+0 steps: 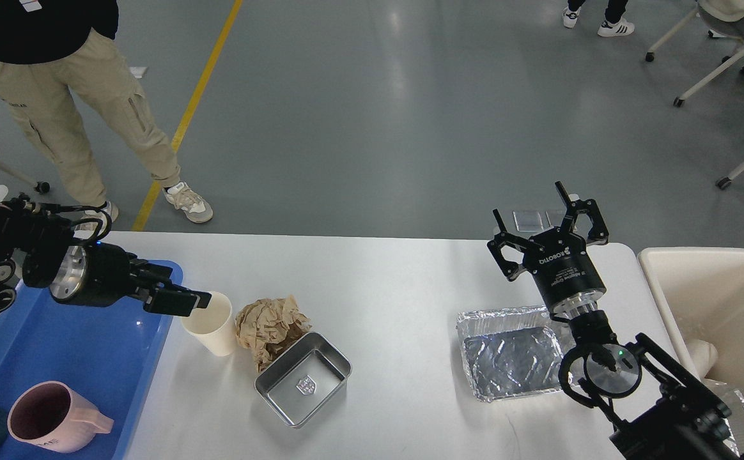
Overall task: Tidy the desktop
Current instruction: 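Lower the left gripper onto the small steel box and grasp it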
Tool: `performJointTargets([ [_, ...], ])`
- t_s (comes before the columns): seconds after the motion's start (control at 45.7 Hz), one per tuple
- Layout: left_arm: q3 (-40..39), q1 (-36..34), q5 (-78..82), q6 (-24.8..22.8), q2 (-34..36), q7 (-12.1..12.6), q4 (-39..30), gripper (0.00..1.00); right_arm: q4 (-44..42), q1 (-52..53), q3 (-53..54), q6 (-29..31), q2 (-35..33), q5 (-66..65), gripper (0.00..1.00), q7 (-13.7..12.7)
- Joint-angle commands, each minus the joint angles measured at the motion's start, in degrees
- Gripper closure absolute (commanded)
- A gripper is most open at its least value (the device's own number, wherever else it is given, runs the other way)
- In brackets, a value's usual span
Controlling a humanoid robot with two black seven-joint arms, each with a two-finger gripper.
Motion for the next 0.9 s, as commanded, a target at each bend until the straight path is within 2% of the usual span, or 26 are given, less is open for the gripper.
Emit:
performJointTargets([
  [0.0, 0.2, -2.4, 4.8, -3.1, -3.9, 0.0, 0.0, 0.03, 0.1, 0.1, 0.0, 0.0, 0.0, 0.0, 0.00, 0.0],
  [0.088, 0.2, -3.4, 10.4, -6.0, -7.8, -0.6, 0.0, 0.03, 0.1, 0.1, 0.0, 0.0, 0.0, 0.0, 0.00, 0.1],
  [0.394, 0.2, -3.8, 16.1, -7.3, -20.2, 0.4, 0.1, 0.03, 0.5, 0.1, 0.0, -0.1, 0.0, 0.0, 0.00, 0.1],
  [0.569, 5.6, -3.9, 18.8, -8.0, -24.2, 0.9, 0.0, 0.03, 0.5, 0.0, 0.1, 0.0, 0.0, 0.0, 0.00, 0.1],
  [0.635, 7.0, -3.9, 18.9, -8.1, -24.8, 2.3, 0.0, 0.03, 0.5, 0.1, 0.1, -0.1, 0.0, 0.0, 0.00, 0.1],
  [0.766, 7.2, -3.0, 19.0, -9.6, -24.9, 6.9, 0.2, 0.03, 0.5, 0.1, 0.1, 0.0, 0.0, 0.0, 0.00, 0.1],
  [0.876, 7.2, -2.0, 19.0, -9.7, -25.7, 8.3, 0.8, 0.03, 0.5, 0.1, 0.2, 0.0, 0.0, 0.0, 0.00, 0.1],
])
